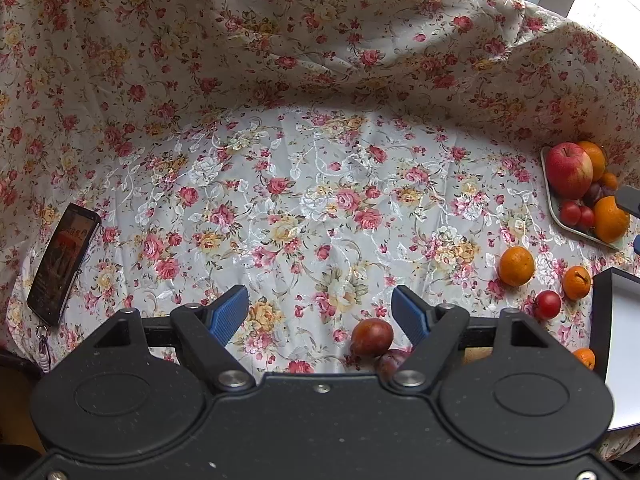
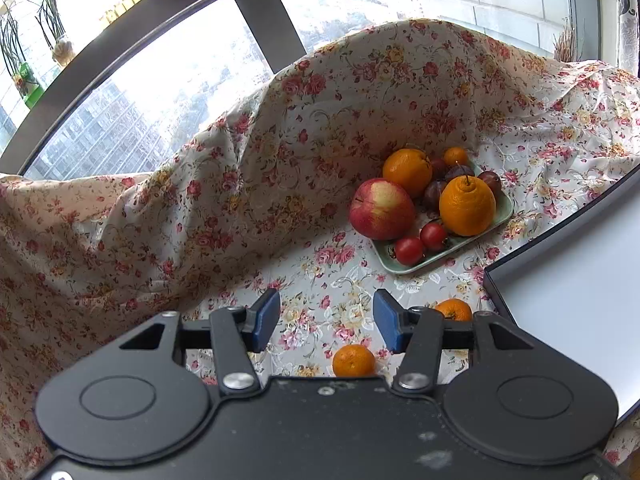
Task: Organize fruits
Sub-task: 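Move the right tool toward a red tomato while the left tool approaches dark red plums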
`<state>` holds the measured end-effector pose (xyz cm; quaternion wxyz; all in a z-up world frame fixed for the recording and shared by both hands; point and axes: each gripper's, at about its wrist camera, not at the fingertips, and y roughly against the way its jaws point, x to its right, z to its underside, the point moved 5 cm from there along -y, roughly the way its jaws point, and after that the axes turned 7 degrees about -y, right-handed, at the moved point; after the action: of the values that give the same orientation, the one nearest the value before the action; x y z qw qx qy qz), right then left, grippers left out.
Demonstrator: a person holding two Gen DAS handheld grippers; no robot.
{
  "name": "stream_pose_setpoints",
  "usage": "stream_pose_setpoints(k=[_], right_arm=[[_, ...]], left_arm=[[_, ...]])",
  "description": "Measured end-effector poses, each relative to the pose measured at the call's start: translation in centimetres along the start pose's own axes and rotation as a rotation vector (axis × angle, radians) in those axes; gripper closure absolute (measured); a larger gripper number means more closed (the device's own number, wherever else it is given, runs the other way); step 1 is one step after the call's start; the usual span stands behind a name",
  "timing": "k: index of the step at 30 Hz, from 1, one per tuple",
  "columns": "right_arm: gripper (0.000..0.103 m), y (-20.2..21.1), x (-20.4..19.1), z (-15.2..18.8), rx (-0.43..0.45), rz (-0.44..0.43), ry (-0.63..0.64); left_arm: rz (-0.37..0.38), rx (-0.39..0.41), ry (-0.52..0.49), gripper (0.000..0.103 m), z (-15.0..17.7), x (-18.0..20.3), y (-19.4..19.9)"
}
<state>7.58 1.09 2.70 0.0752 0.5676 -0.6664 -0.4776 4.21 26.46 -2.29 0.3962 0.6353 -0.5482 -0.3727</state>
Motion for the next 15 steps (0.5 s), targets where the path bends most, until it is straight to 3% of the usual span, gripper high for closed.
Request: stream_pose_setpoints(k=[1,2,4,9,15], right_arm=[[0.046,-0.9,-0.2,-0.2,-0.06,-0.025,0.054],[0.058,-1.8,-0.5,0.0,-0.128,-0.022,0.096],[0.069,-3.4,0.0,0.5,-0.211,0.036,0.098],[0.069,-6.0,0.7,2.0,-0.296,0.109,0.148],[0.069,-8.0,1.5,4.2,-0.336,0.17,0.183]], left_arm=[[-0.002,0.0,-0.004,0.025,0.0,0.1,0.0],[-0.005,0.0,-0.009,0.025,0.0,0.2,-0.1],[-0.008,-0.004,-0.018,0.025,0.0,0.5,-0.3],[-0.008,-0.023,-0.029,0.025,0.2,1.0,-1.0],[-0.007,-0.05,-0.036,0.025,0.6,1.0,-1.8]])
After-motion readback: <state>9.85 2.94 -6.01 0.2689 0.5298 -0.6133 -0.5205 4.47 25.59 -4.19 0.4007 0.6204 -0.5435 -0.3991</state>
